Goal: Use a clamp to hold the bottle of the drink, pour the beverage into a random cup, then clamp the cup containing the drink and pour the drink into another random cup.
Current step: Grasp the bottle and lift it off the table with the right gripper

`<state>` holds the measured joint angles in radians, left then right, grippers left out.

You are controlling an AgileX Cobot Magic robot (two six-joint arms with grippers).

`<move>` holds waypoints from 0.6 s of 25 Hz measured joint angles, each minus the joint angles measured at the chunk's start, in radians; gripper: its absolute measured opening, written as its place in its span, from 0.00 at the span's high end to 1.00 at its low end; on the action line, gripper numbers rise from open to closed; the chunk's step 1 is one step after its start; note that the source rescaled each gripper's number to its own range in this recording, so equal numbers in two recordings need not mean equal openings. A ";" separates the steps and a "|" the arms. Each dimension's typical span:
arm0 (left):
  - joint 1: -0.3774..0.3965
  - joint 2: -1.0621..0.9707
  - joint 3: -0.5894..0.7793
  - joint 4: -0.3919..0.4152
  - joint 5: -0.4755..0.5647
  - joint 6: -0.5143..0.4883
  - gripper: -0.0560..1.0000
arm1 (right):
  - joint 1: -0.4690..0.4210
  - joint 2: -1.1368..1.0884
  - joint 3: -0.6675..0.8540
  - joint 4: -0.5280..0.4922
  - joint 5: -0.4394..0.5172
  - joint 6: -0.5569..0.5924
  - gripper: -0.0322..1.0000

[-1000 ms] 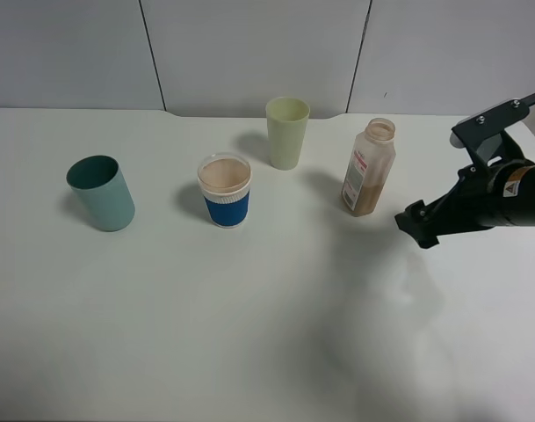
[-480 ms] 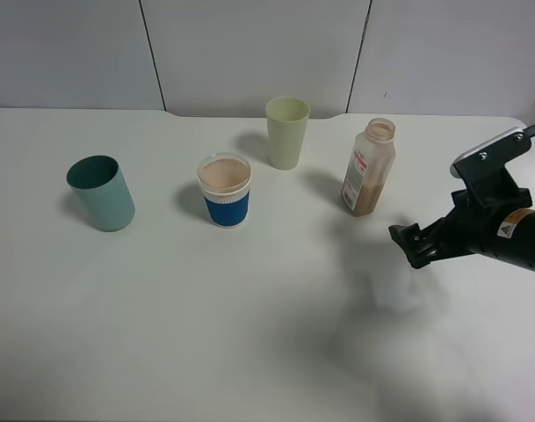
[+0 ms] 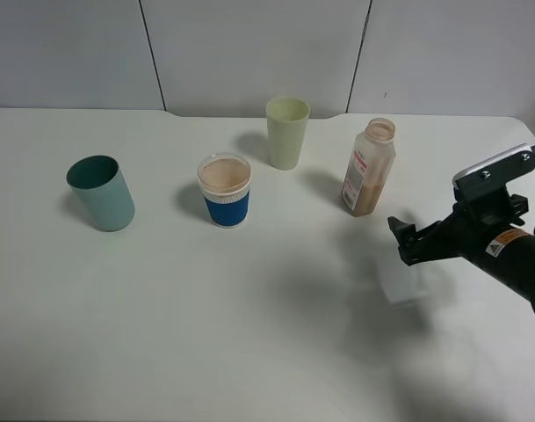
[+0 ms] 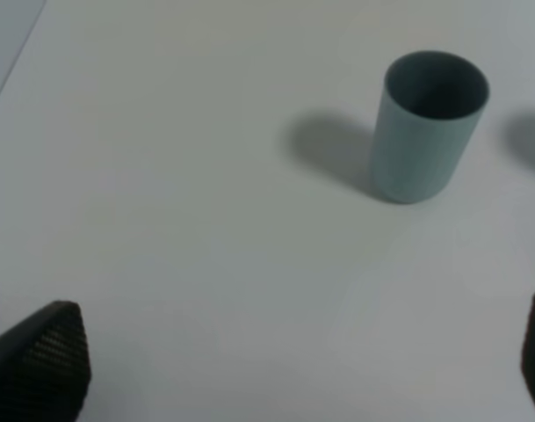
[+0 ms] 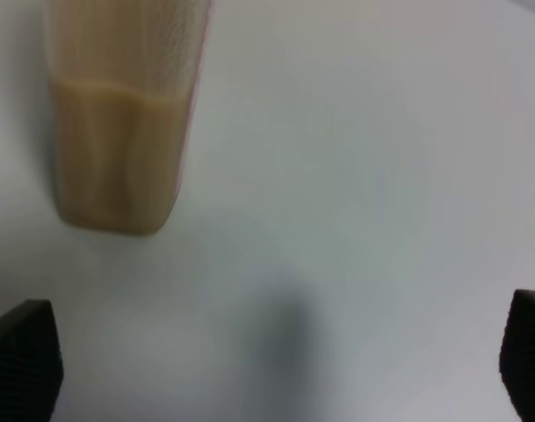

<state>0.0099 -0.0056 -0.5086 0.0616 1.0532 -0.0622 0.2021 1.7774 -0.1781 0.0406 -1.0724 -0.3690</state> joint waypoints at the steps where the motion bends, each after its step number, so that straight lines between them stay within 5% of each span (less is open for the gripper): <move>1: 0.000 0.000 0.000 0.000 0.000 0.000 0.00 | 0.000 0.035 0.000 0.001 -0.044 0.000 0.00; 4: 0.000 0.000 0.000 0.000 0.000 0.000 0.00 | 0.000 0.123 0.000 0.002 -0.122 0.000 0.00; 15: 0.000 0.000 0.000 0.000 0.000 0.000 0.00 | 0.000 0.222 -0.029 0.001 -0.134 0.000 0.00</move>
<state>0.0099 -0.0056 -0.5086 0.0616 1.0532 -0.0622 0.2021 1.9989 -0.2070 0.0417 -1.2068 -0.3690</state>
